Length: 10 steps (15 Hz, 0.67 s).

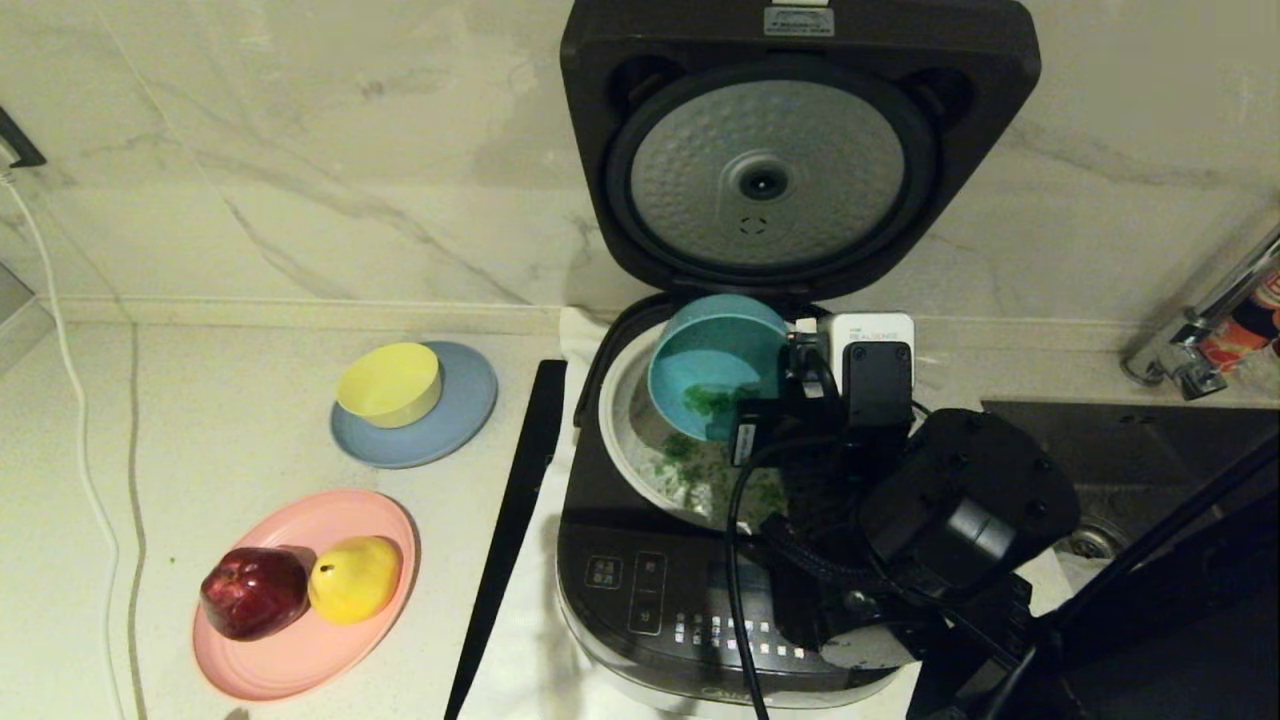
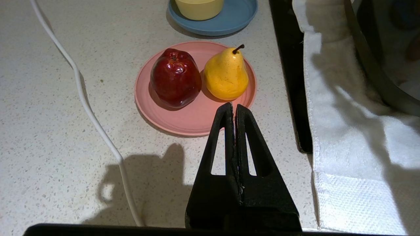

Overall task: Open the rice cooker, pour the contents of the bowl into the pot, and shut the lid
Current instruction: Pour the water from the bowl into the rice cooker

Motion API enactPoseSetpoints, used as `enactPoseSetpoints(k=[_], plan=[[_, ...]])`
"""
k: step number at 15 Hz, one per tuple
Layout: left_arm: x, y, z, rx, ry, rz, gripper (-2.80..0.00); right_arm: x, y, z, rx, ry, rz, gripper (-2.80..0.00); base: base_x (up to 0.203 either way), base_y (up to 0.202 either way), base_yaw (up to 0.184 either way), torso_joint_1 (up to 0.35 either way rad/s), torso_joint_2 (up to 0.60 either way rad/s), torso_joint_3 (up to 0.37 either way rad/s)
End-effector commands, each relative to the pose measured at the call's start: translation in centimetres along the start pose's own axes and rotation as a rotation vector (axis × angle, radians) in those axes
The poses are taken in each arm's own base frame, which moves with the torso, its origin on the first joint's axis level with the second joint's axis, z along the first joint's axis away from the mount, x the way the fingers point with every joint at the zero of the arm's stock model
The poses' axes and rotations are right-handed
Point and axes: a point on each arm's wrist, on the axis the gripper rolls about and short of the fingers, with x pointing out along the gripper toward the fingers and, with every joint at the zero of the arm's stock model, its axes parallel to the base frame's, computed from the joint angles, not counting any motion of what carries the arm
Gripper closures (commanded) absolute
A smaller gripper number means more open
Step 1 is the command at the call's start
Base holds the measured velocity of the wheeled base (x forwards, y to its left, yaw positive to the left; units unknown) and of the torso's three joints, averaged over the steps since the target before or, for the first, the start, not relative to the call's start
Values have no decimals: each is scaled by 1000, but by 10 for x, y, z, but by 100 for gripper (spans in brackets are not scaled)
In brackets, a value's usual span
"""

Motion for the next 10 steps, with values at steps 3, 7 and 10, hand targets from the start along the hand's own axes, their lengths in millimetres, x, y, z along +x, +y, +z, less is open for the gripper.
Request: enactPoseSetpoints(k=[3, 7, 10], plan=[[0, 0, 0, 0, -1, -1, 0, -4, -2, 8, 21, -13, 2, 0, 0, 0, 0, 0, 0, 0], [0, 0, 0, 0, -1, 1, 0, -16, -2, 24, 55, -30, 30, 0, 0, 0, 0, 0, 0, 0], [0, 0, 0, 0, -1, 0, 0, -18, -8, 33, 71, -43, 30, 0, 0, 0, 0, 0, 0, 0]])
